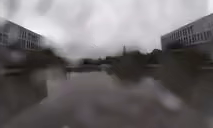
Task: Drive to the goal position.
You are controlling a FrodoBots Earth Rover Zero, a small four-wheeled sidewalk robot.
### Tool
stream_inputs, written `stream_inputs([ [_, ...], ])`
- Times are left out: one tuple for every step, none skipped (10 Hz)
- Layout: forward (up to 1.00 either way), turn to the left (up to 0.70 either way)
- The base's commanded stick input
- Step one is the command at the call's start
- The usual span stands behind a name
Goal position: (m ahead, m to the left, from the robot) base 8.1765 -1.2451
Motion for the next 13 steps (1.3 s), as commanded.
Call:
stream_inputs([
  [1.0,0.0],
  [1.0,0.0],
  [1.0,0.0],
  [1.0,0.0],
  [1.0,0.0],
  [1.0,0.0],
  [1.0,0.0],
  [1.0,0.0],
  [1.0,0.0],
  [1.0,0.0],
  [1.0,0.0],
  [1.0,0.0],
  [1.0,0.0],
])
